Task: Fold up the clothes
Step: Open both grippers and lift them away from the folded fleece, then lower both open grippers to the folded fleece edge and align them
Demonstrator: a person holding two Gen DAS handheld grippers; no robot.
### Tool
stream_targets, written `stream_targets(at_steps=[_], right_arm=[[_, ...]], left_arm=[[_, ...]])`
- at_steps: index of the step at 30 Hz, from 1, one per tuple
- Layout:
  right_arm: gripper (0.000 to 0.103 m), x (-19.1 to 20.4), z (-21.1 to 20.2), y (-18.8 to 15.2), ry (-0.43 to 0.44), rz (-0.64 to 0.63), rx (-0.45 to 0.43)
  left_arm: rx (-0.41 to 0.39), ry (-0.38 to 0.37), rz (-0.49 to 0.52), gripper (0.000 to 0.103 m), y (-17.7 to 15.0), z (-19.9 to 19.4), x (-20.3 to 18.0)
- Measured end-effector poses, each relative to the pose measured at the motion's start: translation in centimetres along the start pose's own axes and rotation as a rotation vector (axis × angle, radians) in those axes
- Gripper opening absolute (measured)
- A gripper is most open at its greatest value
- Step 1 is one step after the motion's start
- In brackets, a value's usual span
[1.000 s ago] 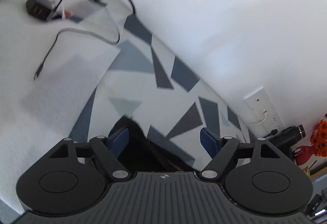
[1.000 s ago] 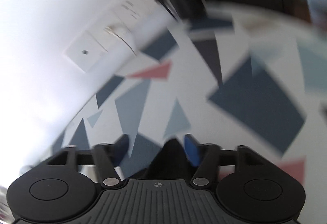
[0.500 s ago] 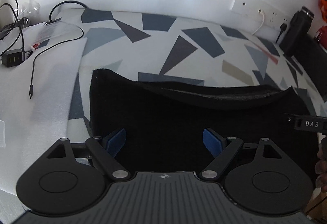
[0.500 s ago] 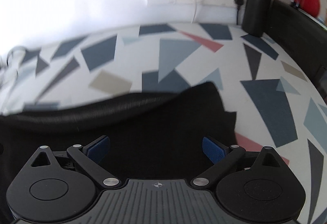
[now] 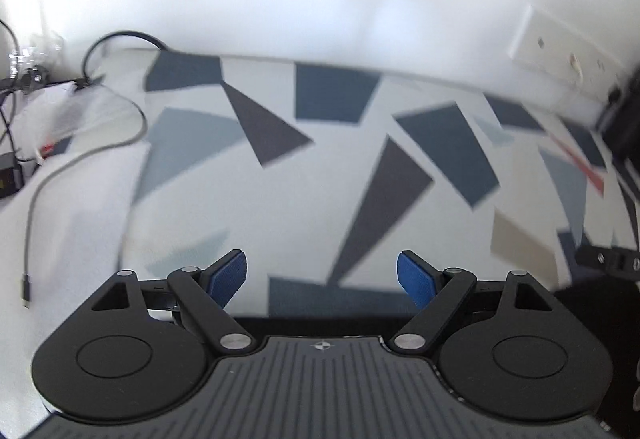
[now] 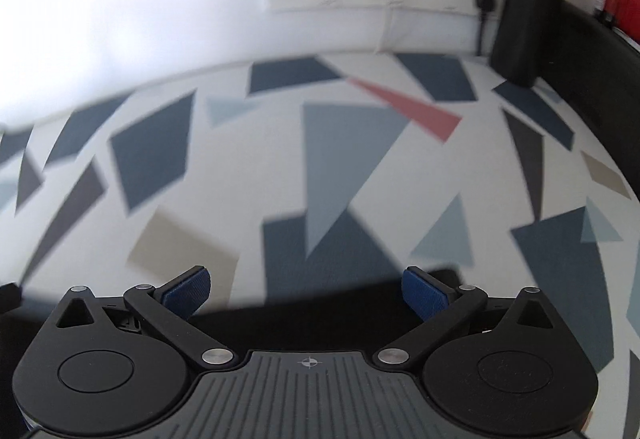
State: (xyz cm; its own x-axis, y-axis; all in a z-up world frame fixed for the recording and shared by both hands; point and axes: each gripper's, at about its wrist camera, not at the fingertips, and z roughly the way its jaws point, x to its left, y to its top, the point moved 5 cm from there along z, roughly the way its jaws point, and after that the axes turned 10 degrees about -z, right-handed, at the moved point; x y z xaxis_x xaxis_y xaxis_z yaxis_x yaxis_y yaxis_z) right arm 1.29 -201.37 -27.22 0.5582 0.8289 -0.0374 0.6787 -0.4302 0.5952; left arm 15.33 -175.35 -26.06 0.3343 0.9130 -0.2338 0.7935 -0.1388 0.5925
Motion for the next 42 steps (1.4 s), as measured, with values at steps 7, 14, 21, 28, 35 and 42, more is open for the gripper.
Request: stream_targets(at_steps=[7, 14, 21, 28, 35, 42], right_arm=[[0.102, -4.3, -3.5, -1.5, 0.162, 0.13, -0.013], [0.102, -5.5, -6.6, -8.7, 0.096, 0.177, -0.009], [0.102, -5.9, -7.7, -10.6, 0.06, 0.208, -0.05], [0.102, -7.3, -7.6, -11.6, 0.023, 0.134, -0.047], [0.102, -7.6, -6.7, -12.0, 0.031, 0.104, -0.006], [0.102, -6.8, -5.8, -11.5, 0.005, 0.071, 0.0]], left_arm=[[0.036, -0.025, -0.14, 0.084, -3.6, -6.0, 3.6], [0.055, 0.075, -0.137, 0.088, -11.1, -9.2, 8.3], [0.122, 0.04, -0.054, 0.099, -12.7, -8.3, 6.9], [0.136, 0.074, 0.046, 0.103, -13.2, -7.4, 5.0], [0.132, 0.077, 0.046, 0.103, -13.2, -7.4, 5.0], [0.117, 0.092, 0.034, 0.103, -13.1, -7.1, 4.9]])
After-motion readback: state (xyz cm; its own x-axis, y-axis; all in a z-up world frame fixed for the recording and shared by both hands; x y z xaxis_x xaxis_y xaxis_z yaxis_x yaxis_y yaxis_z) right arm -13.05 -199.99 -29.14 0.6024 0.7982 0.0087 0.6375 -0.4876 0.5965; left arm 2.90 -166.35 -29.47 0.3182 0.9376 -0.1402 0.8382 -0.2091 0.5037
